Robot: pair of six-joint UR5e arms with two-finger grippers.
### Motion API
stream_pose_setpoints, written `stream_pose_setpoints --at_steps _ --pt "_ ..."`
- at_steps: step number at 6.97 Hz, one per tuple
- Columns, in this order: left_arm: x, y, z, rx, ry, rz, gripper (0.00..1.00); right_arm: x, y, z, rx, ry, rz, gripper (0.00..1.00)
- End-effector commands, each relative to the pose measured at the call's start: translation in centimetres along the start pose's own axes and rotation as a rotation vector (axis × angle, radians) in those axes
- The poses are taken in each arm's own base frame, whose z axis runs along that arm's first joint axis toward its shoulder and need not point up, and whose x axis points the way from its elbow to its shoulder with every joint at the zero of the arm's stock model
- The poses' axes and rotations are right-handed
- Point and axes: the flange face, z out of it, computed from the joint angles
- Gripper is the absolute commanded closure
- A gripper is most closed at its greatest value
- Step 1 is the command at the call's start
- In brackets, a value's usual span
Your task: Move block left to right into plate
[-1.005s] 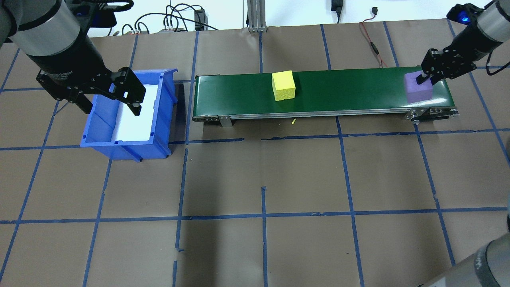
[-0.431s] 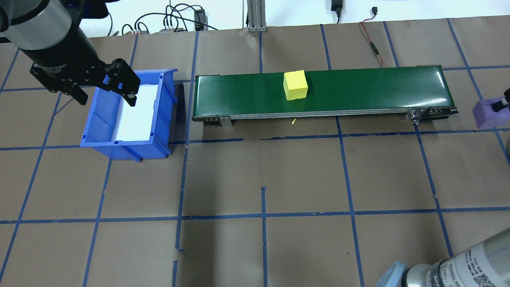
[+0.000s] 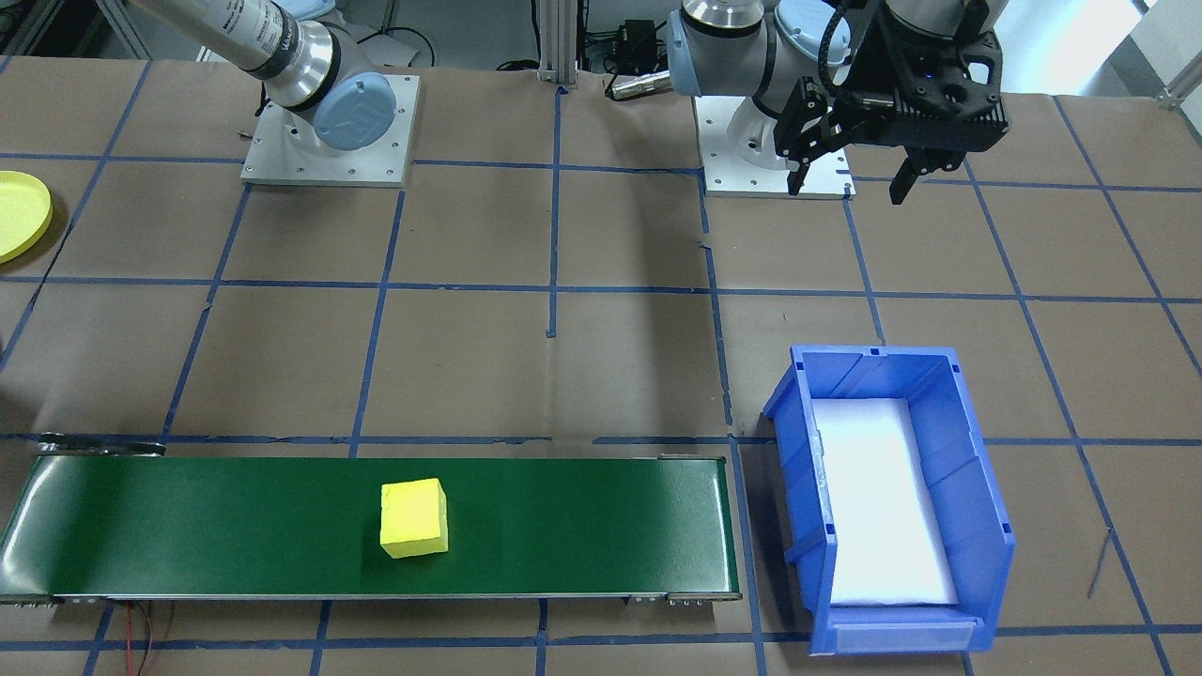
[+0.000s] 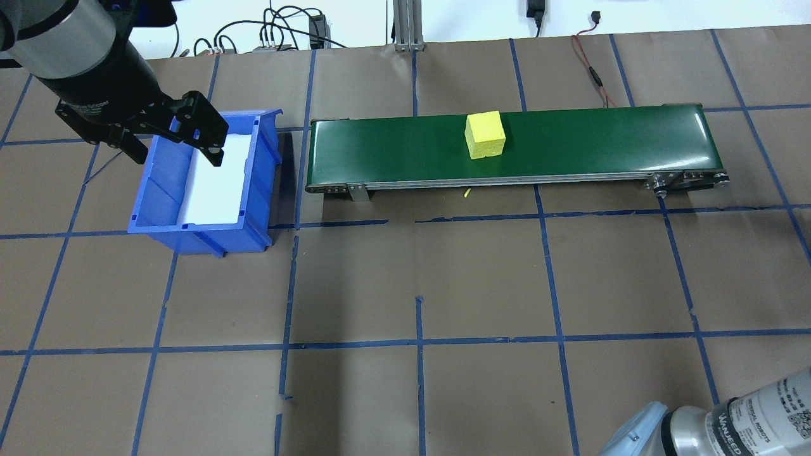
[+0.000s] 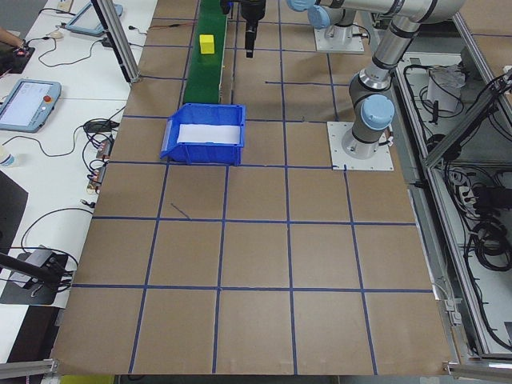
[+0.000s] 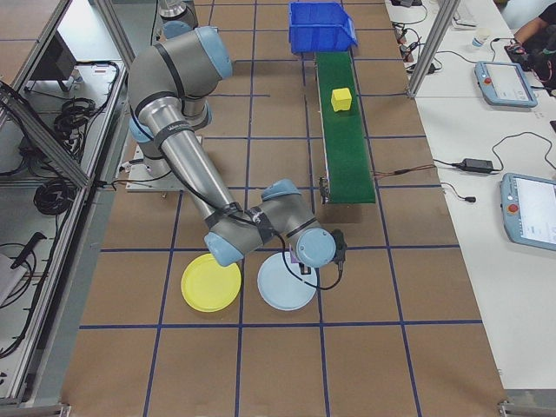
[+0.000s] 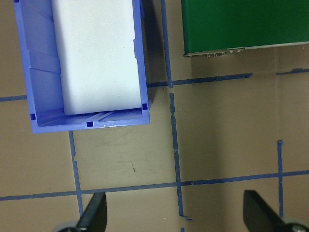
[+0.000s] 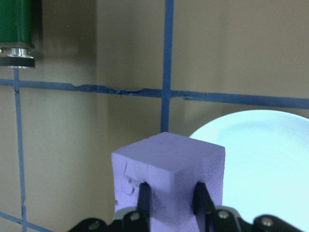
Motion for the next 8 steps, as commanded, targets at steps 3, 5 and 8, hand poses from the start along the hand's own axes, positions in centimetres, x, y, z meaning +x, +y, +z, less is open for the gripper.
stream_pose_setpoints --at_steps 3,5,8 --pt "0.0 0.0 0.1 -0.001 0.004 0.001 0.0 2.0 1.9 0.8 0.018 0.046 -0.045 0.28" --pt "0.0 0.0 0.1 -0.001 0.004 0.0 0.0 1.6 1.9 1.2 0.031 0.031 -0.041 0.05" --pt "0.0 0.0 0.0 0.002 0.005 -0.002 0.0 -0.8 1.5 -2.1 0.05 0.081 -0.063 0.01"
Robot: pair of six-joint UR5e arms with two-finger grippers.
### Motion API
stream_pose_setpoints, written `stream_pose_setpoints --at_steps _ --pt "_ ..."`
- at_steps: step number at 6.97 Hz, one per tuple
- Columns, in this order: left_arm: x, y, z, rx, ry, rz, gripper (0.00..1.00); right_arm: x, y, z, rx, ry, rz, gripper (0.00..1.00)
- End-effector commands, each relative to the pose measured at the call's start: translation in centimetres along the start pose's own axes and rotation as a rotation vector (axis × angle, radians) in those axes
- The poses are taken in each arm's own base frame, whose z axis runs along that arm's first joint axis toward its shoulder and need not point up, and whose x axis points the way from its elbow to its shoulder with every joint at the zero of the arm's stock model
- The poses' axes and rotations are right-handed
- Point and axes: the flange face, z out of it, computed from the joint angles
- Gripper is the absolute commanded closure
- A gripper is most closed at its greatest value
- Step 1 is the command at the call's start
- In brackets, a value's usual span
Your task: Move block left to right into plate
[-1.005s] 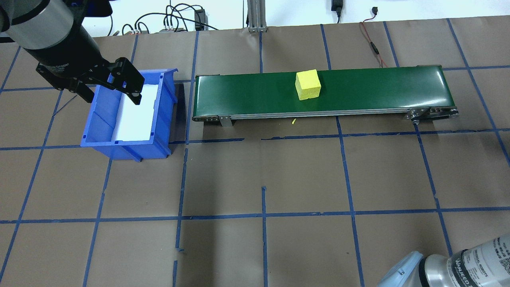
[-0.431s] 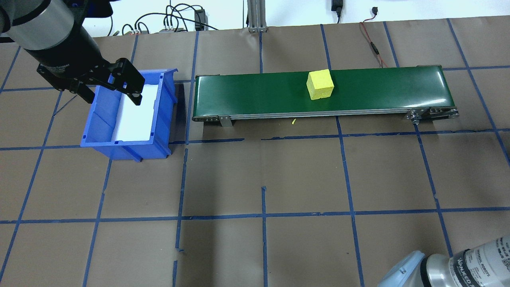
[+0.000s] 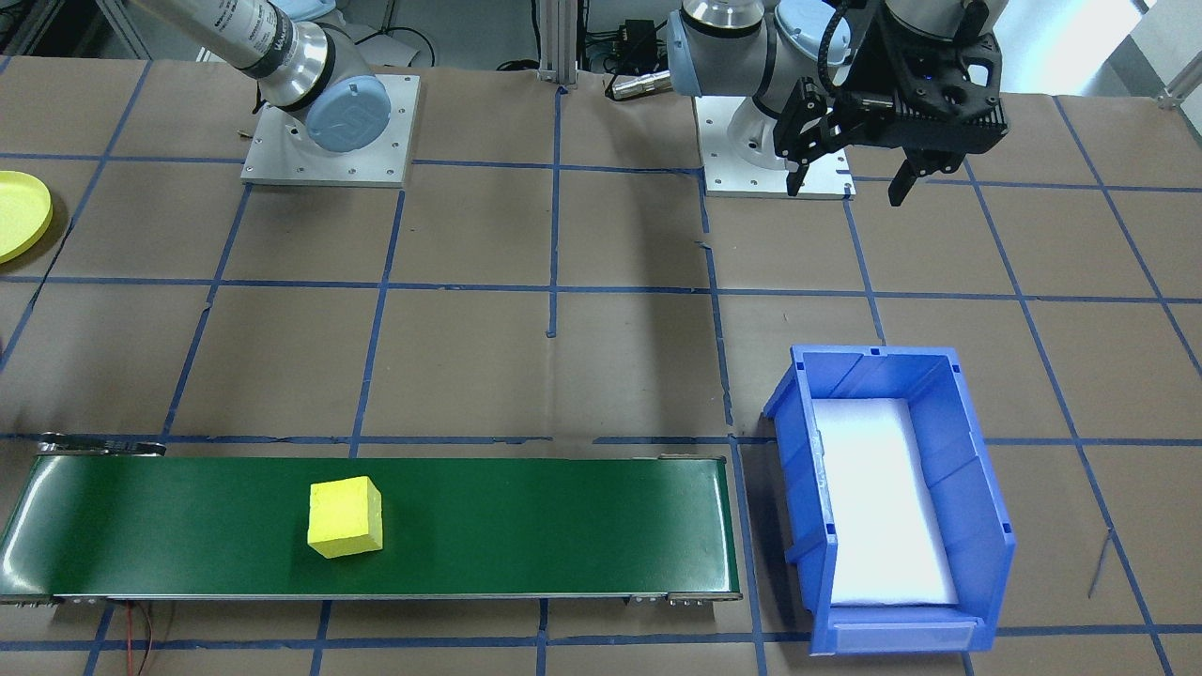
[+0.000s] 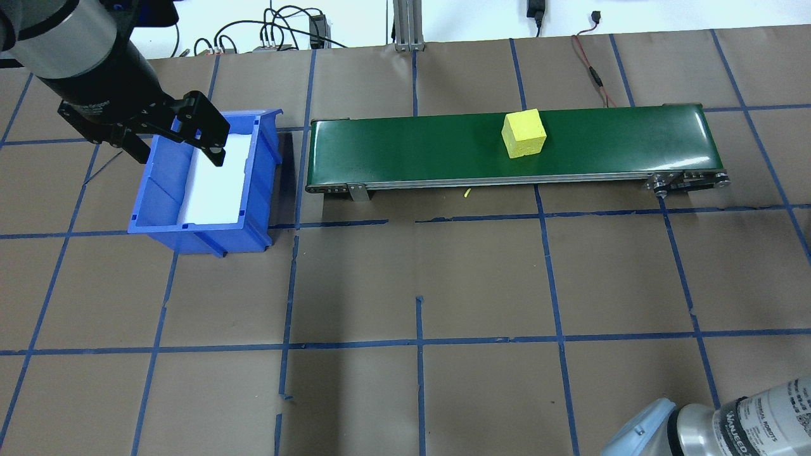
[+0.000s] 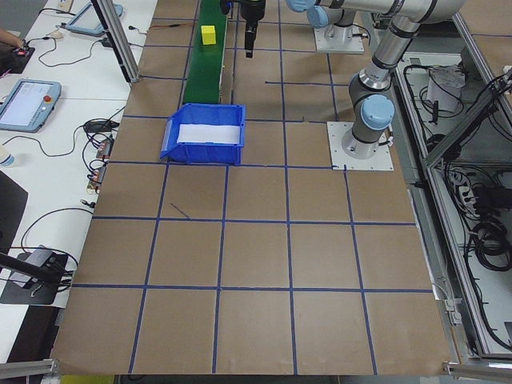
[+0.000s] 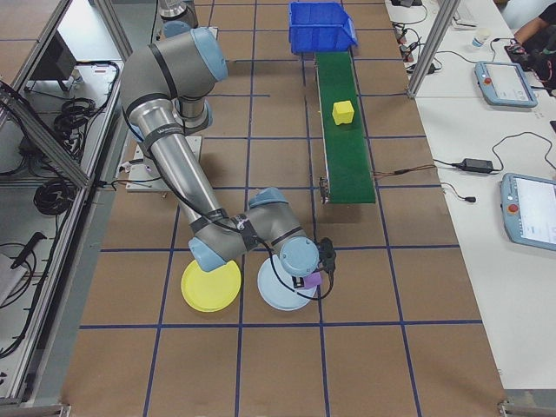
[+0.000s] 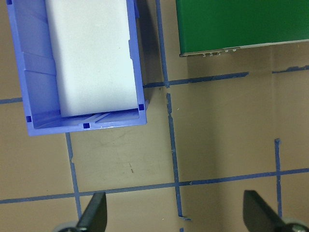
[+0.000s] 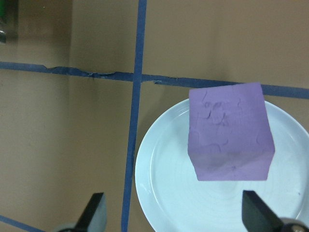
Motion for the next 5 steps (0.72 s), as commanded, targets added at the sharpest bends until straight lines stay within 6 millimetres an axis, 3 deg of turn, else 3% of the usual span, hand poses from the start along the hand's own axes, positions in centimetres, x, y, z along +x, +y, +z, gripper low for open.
stream_pose_setpoints --at_steps 1,3,5 --pt "0.0 0.0 0.0 0.001 0.001 -0.002 0.0 -4.5 -2.8 -2.8 0.009 0.042 -0.049 0.01" --pt "0.0 0.0 0.0 0.0 -0.001 0.0 0.0 -11.9 -9.2 -1.1 0.024 0.006 -0.094 0.01" --pt "0.0 0.0 0.0 0.0 -0.001 0.0 0.0 -17.9 -14.3 1.2 0.069 -0.072 -0.036 0.02"
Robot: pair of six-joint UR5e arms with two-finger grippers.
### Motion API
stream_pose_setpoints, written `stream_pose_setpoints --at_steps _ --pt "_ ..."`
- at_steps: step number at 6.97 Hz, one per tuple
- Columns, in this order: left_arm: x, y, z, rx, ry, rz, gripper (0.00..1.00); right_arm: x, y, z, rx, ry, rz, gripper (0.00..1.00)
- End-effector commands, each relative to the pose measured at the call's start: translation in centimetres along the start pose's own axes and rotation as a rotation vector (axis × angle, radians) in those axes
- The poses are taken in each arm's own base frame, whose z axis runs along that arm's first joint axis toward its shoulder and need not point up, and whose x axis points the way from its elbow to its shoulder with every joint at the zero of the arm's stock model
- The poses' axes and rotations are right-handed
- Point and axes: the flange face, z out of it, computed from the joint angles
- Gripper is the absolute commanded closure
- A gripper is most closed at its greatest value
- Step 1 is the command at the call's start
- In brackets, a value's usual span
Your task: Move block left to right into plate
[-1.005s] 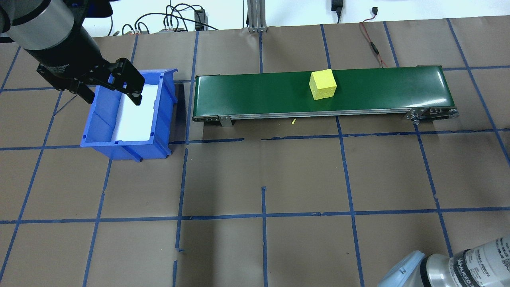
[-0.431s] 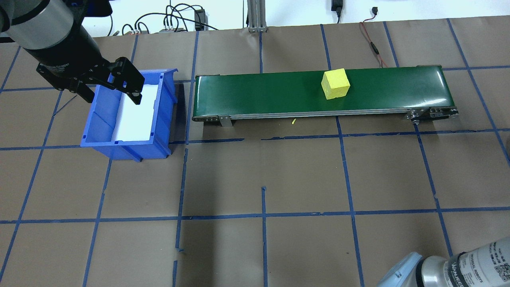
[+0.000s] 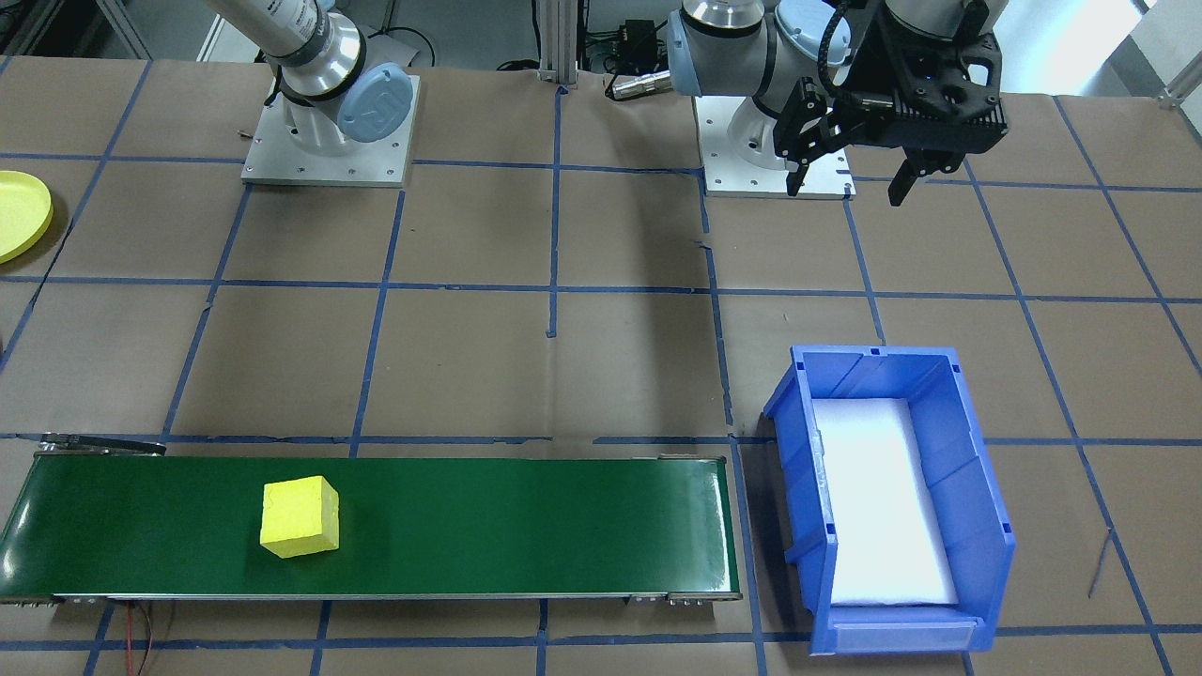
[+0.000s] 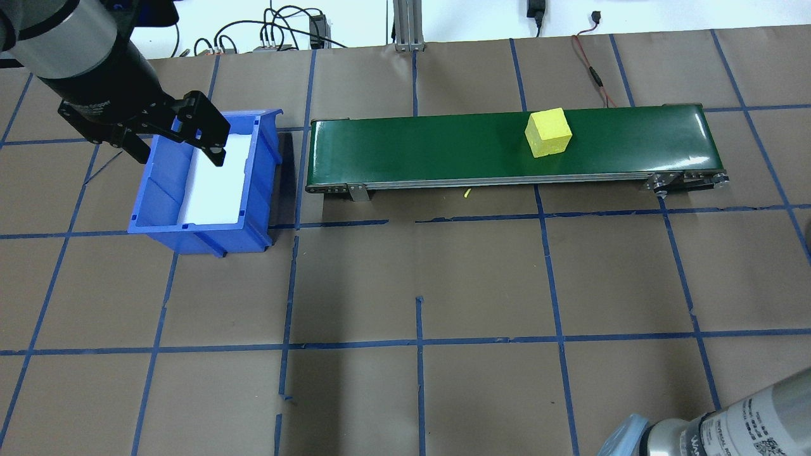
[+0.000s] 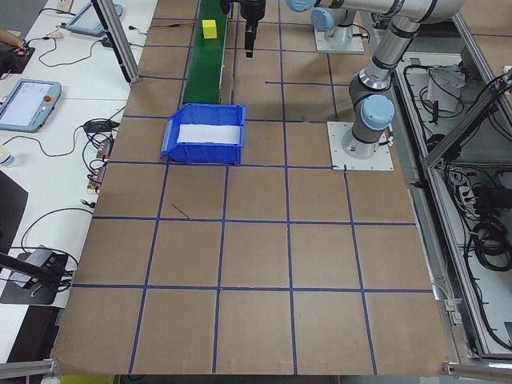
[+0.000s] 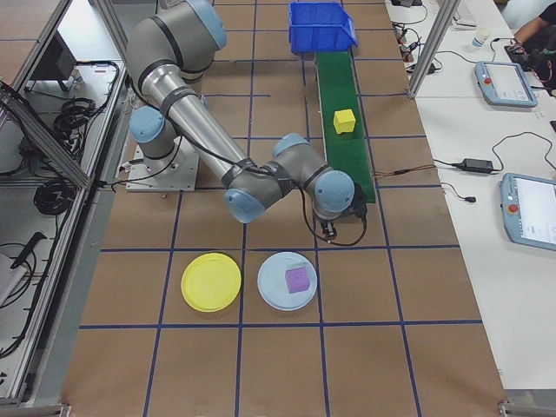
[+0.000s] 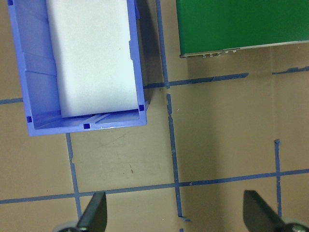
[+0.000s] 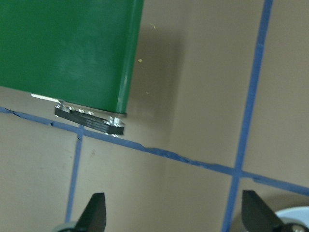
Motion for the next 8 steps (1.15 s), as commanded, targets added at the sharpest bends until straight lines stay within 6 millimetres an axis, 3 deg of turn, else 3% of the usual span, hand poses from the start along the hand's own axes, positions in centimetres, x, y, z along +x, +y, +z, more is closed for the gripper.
stream_pose_setpoints --at_steps 1,3,5,6,8 --pt "0.0 0.0 0.0 0.0 0.0 -0.001 0.0 -7.7 -6.2 3.1 0.009 -0.055 -0.004 0.02" --pt "0.0 0.0 0.1 -0.003 0.0 -0.001 0.0 -16.1 -11.5 6.5 -0.003 -0.027 -0.094 0.03" --pt "0.0 0.0 0.0 -0.002 0.0 -0.001 0.0 -19.2 -12.2 10.2 0.0 -0.025 -0.068 0.04" --pt "0.0 0.0 0.0 -0.002 0.0 -0.001 0.0 -21.0 -12.4 13.3 0.0 -0.016 -0.109 0.05" --pt "0.0 0.1 0.0 -0.002 0.0 -0.001 0.0 -22.3 -12.7 14.2 -0.005 -0.023 -0.074 0.05"
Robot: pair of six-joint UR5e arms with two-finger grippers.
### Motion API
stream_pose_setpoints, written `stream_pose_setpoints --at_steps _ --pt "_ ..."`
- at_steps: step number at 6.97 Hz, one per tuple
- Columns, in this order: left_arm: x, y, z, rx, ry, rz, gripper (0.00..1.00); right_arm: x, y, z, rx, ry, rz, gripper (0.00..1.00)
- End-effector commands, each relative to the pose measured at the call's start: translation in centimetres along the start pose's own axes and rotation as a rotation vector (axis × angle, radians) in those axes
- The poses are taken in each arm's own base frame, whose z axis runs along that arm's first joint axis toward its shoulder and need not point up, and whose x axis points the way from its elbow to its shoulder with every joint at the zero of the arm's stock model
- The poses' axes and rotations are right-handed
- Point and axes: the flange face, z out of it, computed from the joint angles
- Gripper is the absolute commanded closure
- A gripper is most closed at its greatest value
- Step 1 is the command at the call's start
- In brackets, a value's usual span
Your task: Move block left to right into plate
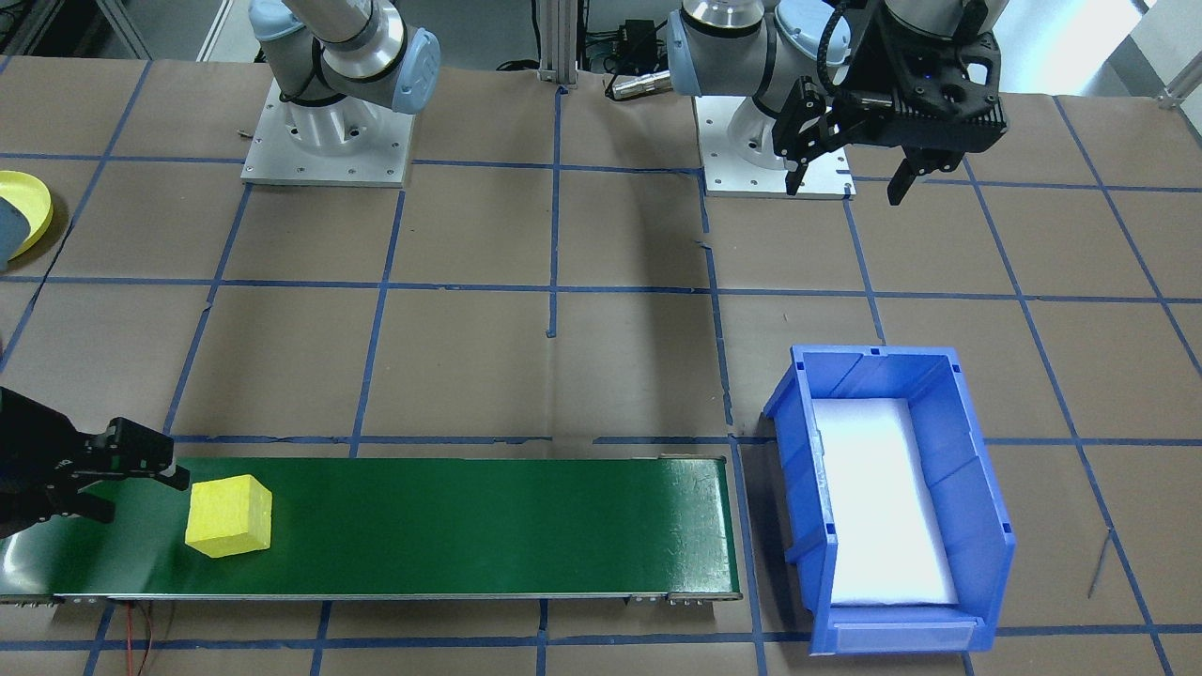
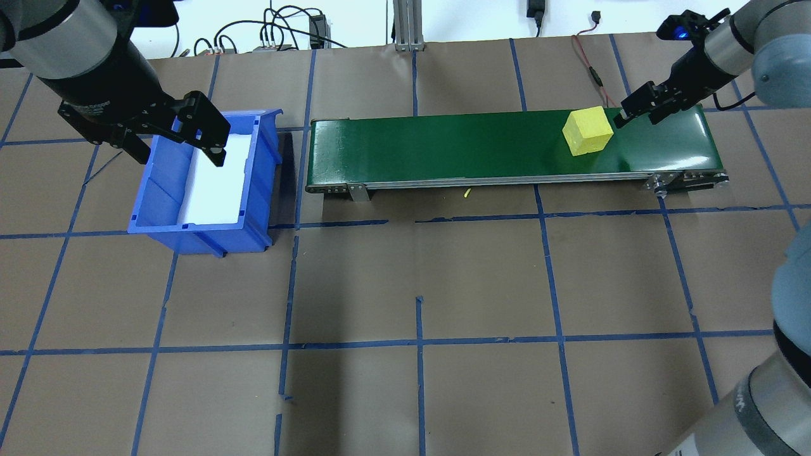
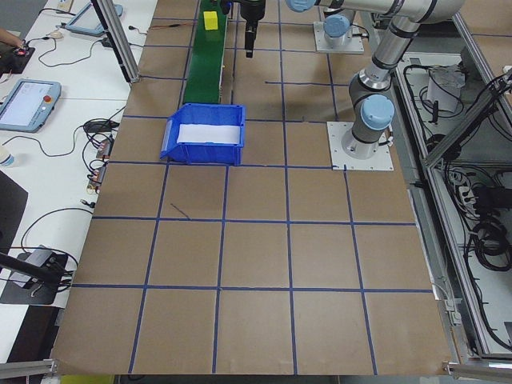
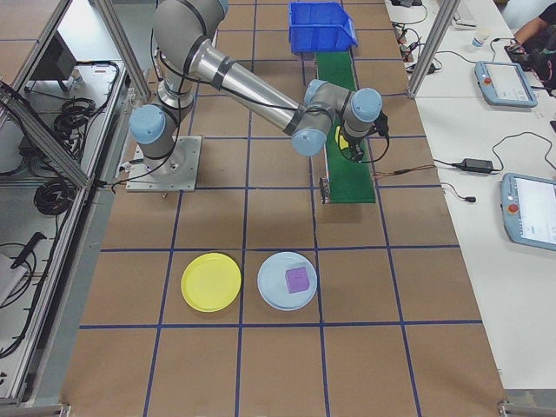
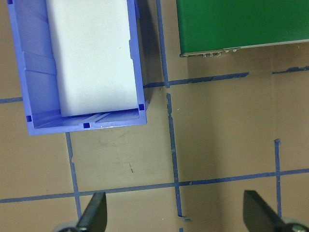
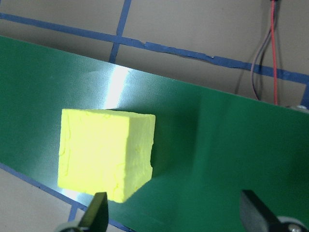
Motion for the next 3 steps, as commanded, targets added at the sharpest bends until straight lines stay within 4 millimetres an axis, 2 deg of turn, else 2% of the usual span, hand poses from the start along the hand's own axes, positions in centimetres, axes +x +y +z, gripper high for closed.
stream_pose_setpoints --at_steps 1,3 --pt "-0.11 0.0 0.08 -0.003 0.0 0.001 0.0 -0.57 -0.39 1.35 0.0 -0.018 0.023 0.06" --pt "-0.1 0.02 0.09 -0.004 0.0 0.001 0.0 -0.26 -0.4 2.31 -0.004 -0.036 0.031 0.06"
